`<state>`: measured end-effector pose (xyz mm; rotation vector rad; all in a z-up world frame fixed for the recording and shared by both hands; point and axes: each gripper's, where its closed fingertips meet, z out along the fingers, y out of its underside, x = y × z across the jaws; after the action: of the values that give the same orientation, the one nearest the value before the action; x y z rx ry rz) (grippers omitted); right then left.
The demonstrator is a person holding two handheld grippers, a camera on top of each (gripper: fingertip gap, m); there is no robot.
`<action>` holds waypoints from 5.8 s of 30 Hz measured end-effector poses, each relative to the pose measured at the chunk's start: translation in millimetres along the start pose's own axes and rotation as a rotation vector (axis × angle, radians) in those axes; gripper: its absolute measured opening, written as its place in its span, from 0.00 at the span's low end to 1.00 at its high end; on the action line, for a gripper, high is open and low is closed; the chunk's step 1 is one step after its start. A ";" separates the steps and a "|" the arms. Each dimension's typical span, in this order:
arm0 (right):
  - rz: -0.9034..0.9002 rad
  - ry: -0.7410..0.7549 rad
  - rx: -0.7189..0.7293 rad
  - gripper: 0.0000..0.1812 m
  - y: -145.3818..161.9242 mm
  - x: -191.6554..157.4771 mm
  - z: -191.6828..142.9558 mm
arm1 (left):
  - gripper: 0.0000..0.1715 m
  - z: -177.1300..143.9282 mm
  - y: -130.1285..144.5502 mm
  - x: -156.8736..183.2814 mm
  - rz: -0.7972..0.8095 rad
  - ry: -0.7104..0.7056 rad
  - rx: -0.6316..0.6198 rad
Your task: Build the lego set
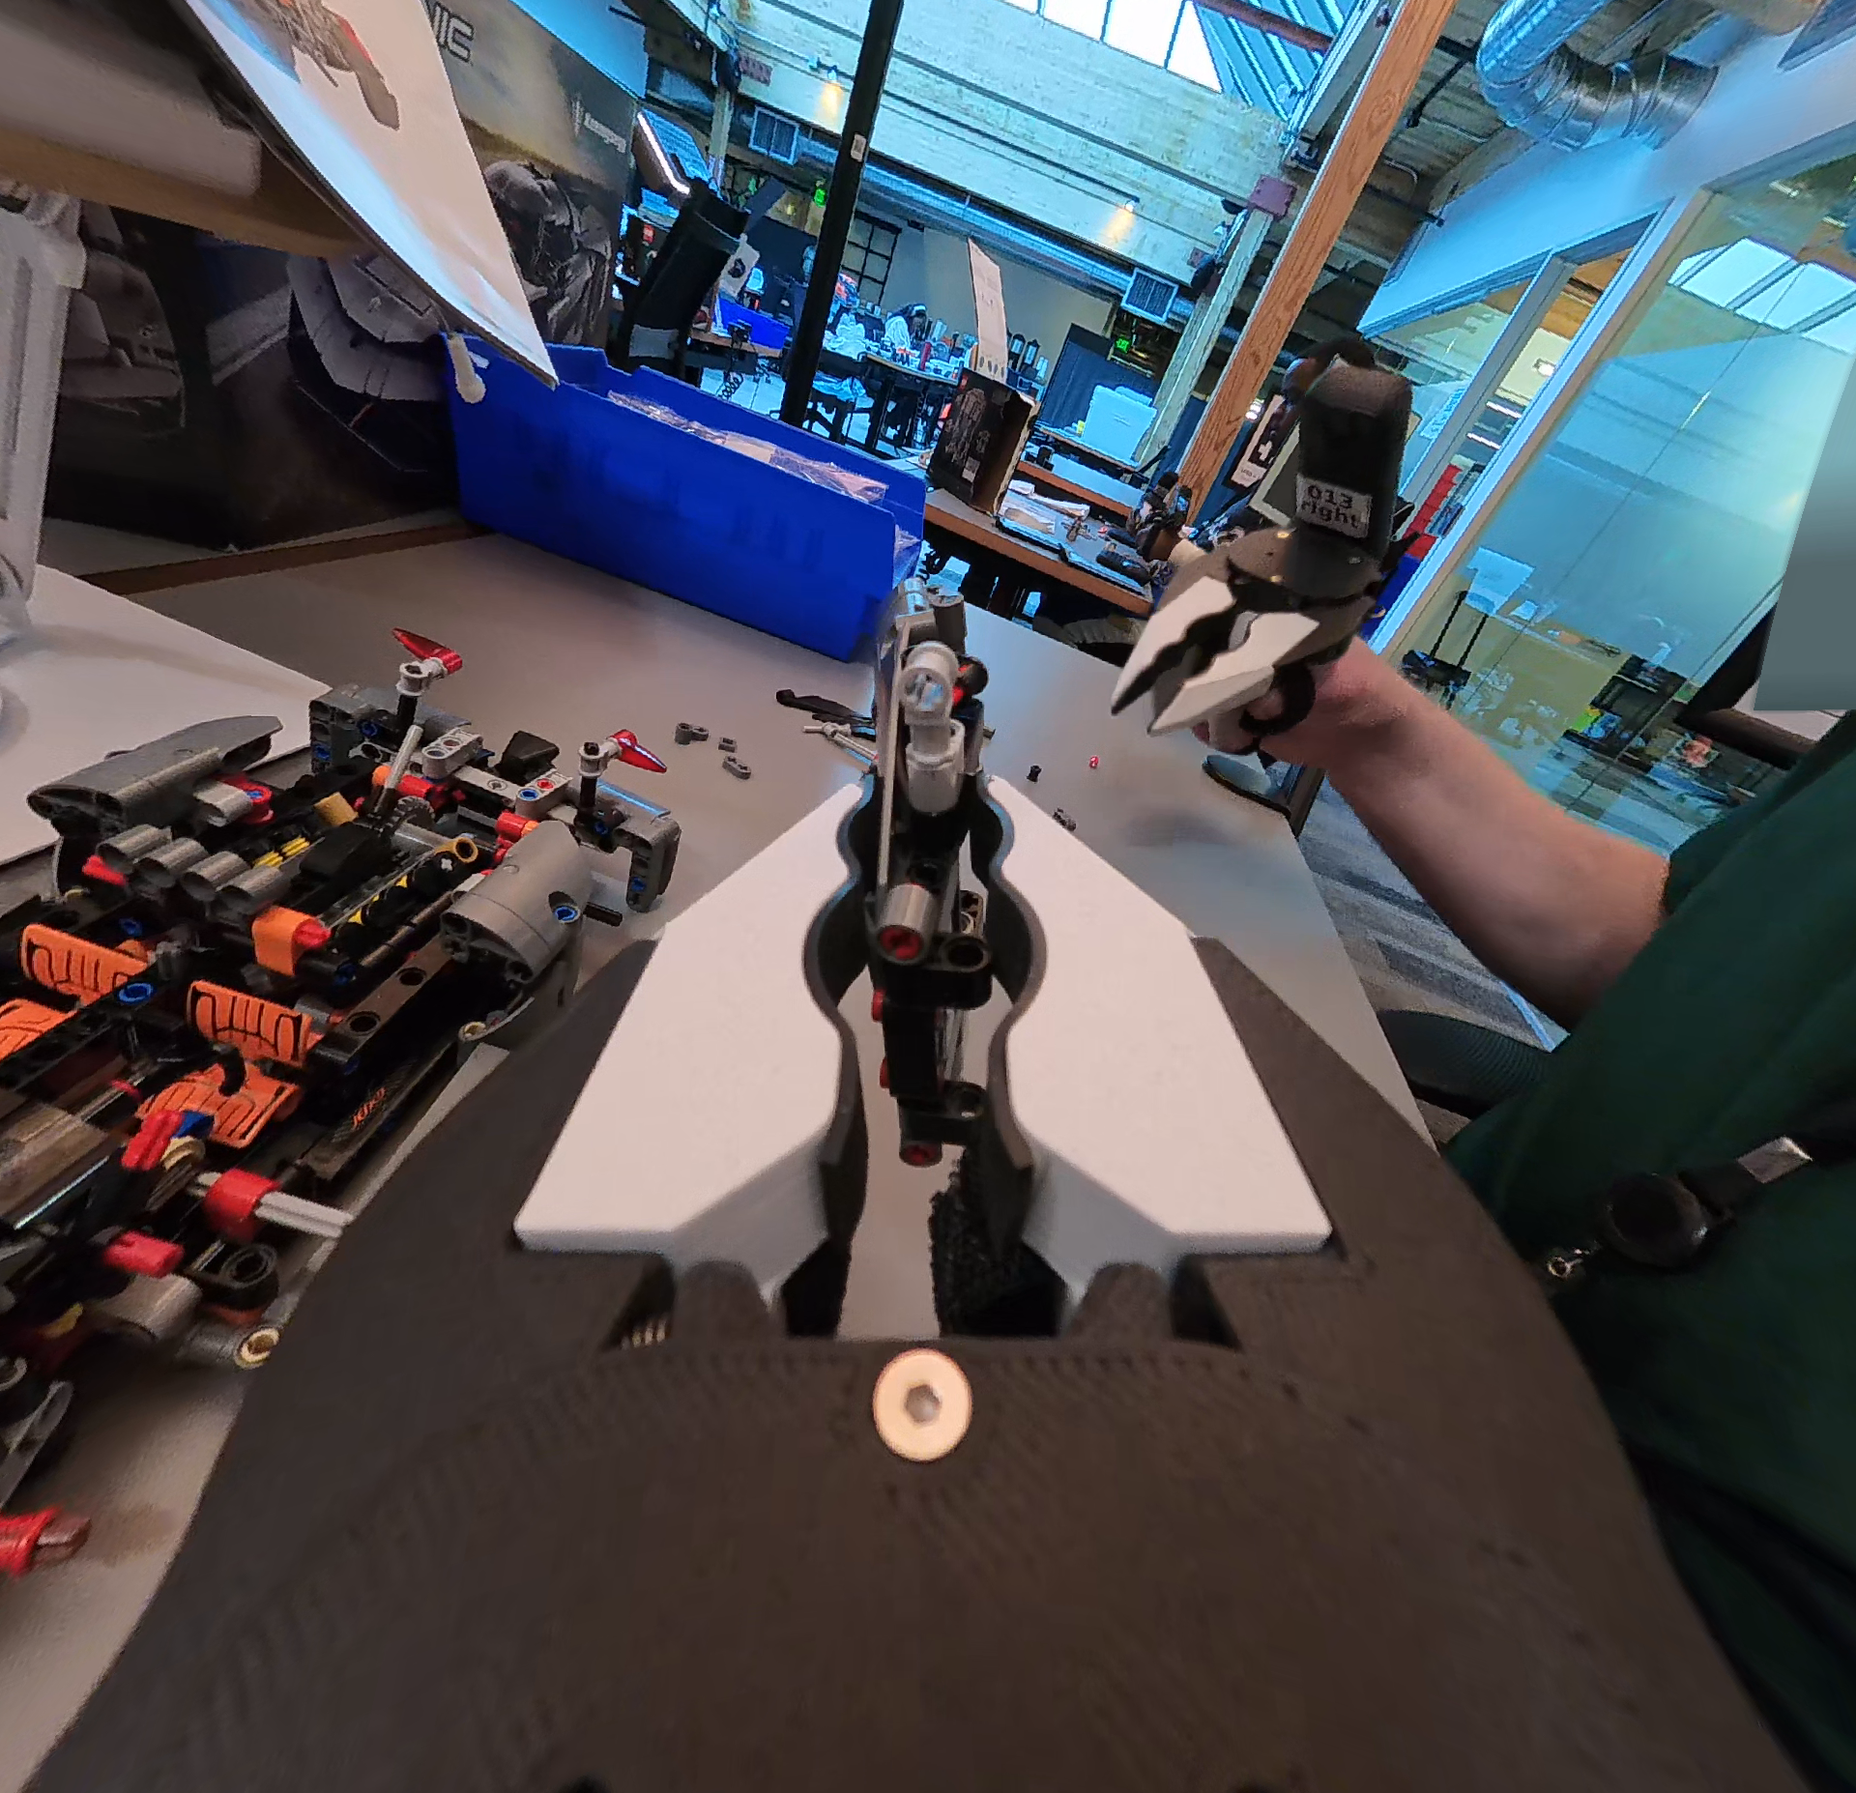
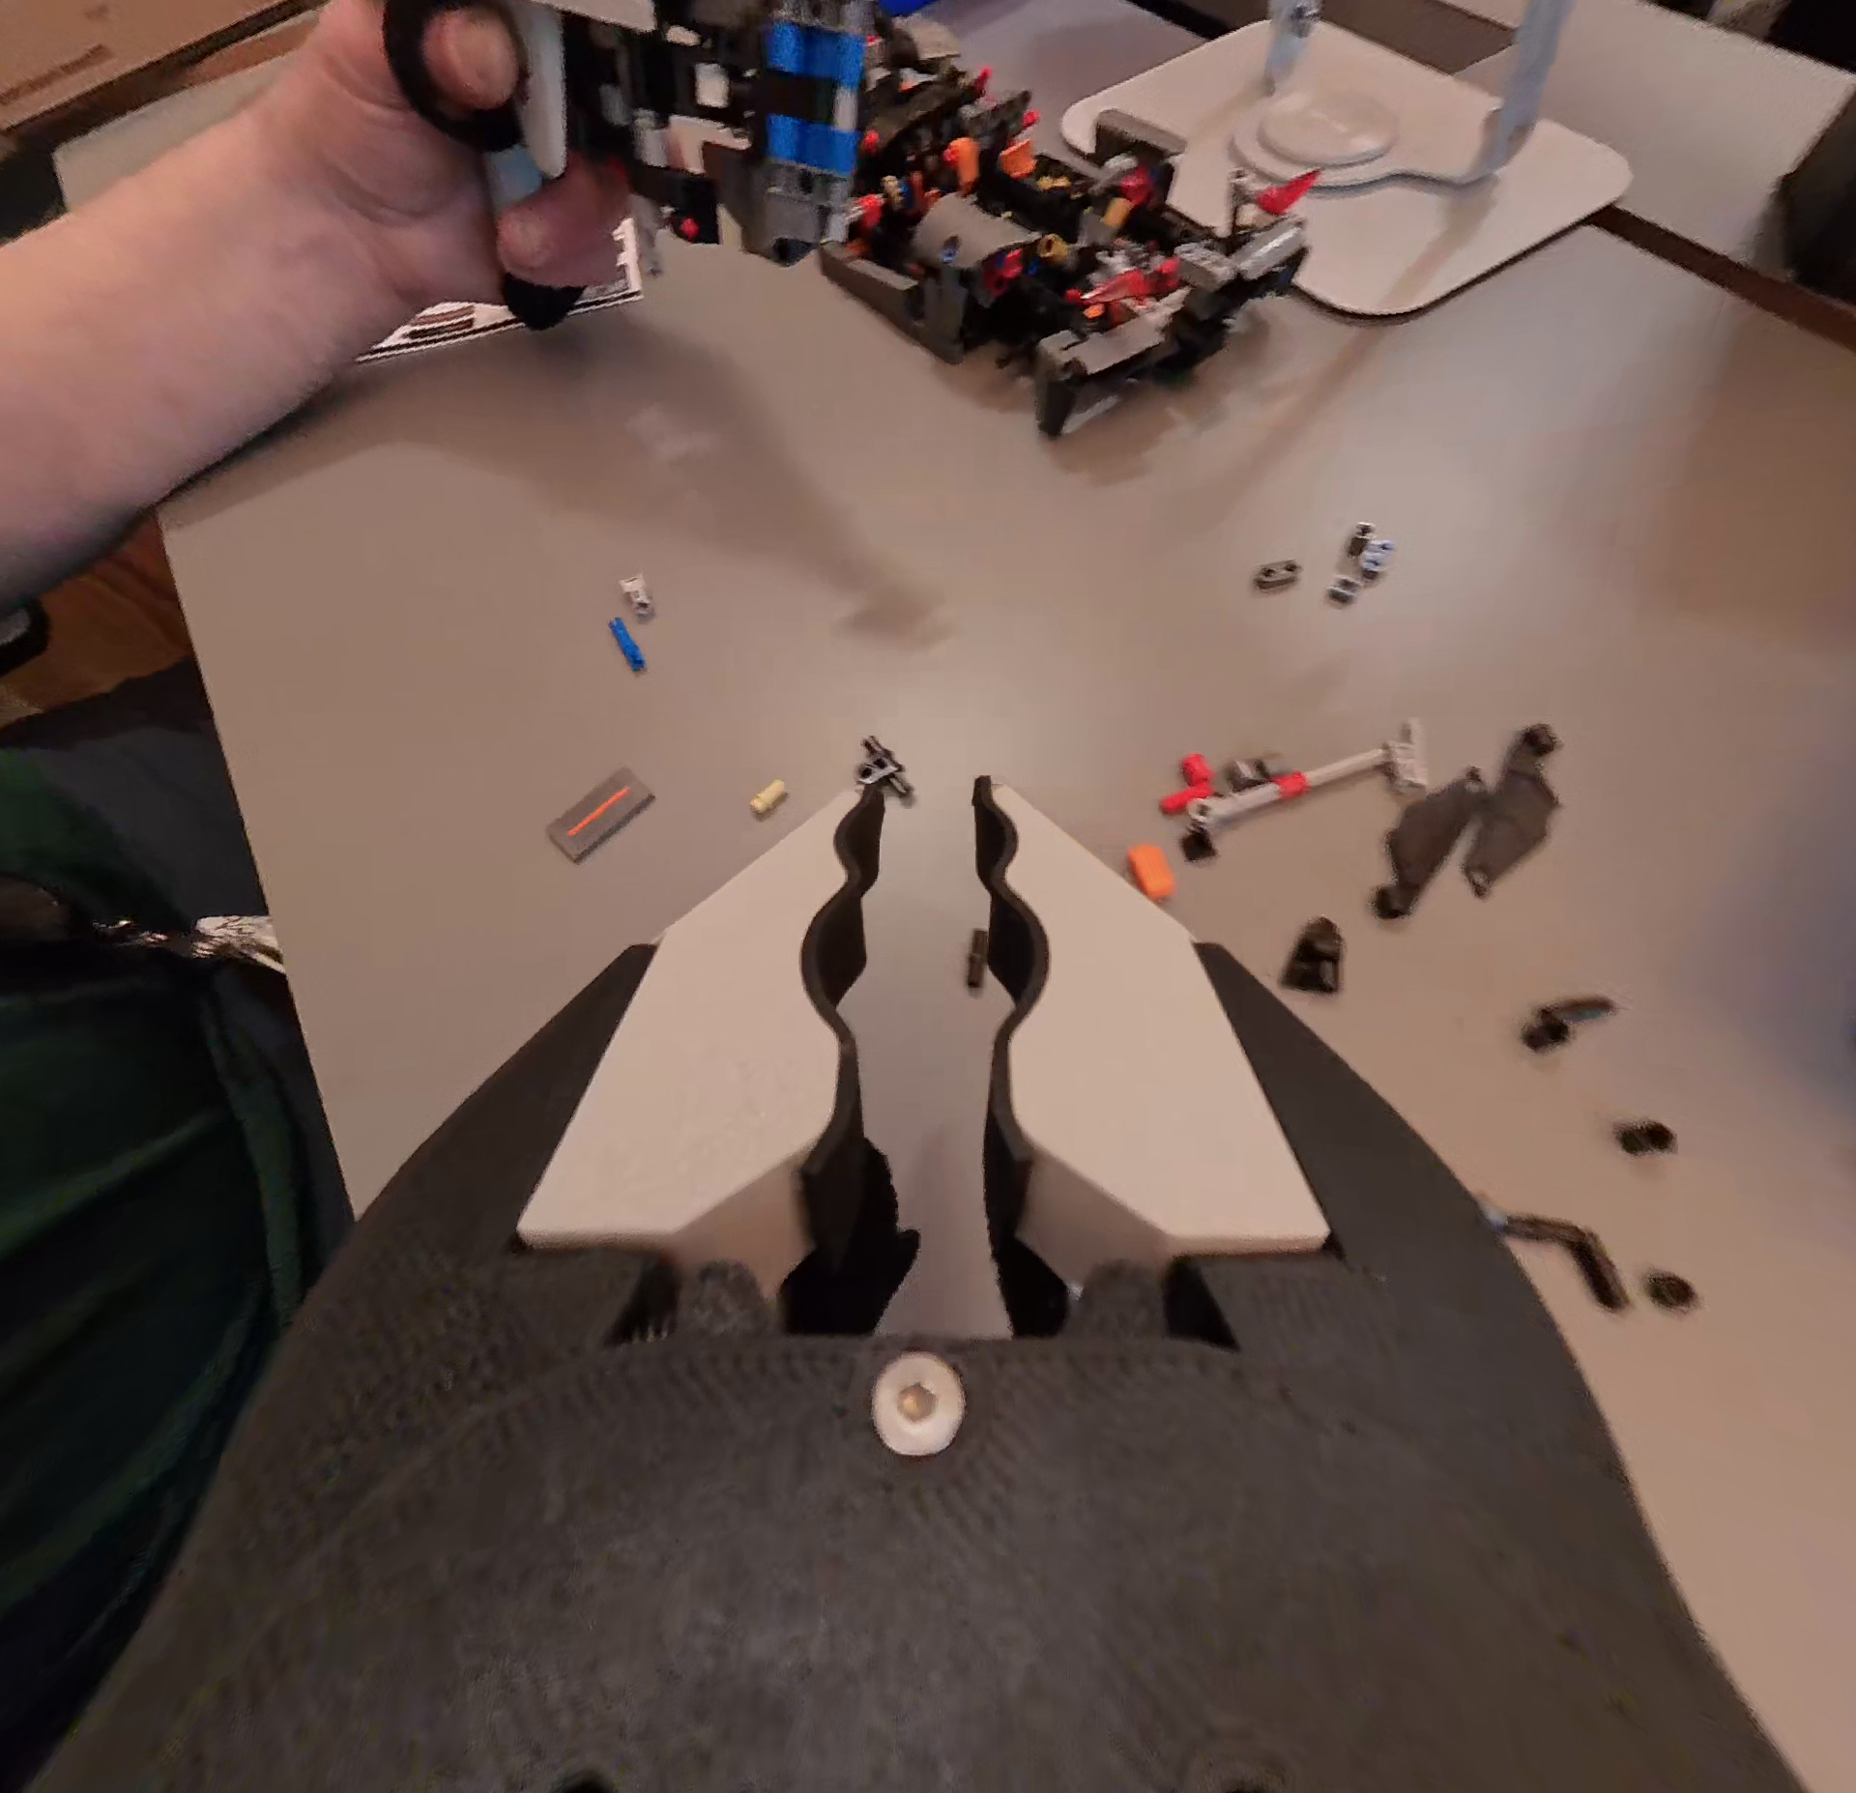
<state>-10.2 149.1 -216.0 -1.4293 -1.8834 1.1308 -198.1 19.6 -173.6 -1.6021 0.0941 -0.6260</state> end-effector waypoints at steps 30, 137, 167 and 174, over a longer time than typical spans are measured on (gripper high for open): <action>0.012 -0.026 0.012 0.09 -2.7 -12.4 7.0 | 0.08 -2.5 1.3 -2.1 0.000 -0.015 -0.003; -0.265 -0.098 -0.029 0.07 -35.6 -38.8 86.2 | 0.11 2.3 78.3 -35.6 -0.066 -0.226 -0.448; -0.054 -0.043 0.022 0.07 19.2 -49.9 14.5 | 0.23 -14.3 80.0 -57.2 0.251 -0.477 -0.618; -0.046 -0.061 0.043 0.07 11.8 -48.1 21.0 | 0.29 -24.2 82.2 -66.2 0.264 -0.557 -0.672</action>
<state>-5.9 98.3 -233.0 -1.3349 -1.9120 1.1978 -240.0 13.3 -273.2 -2.3090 0.1052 0.0977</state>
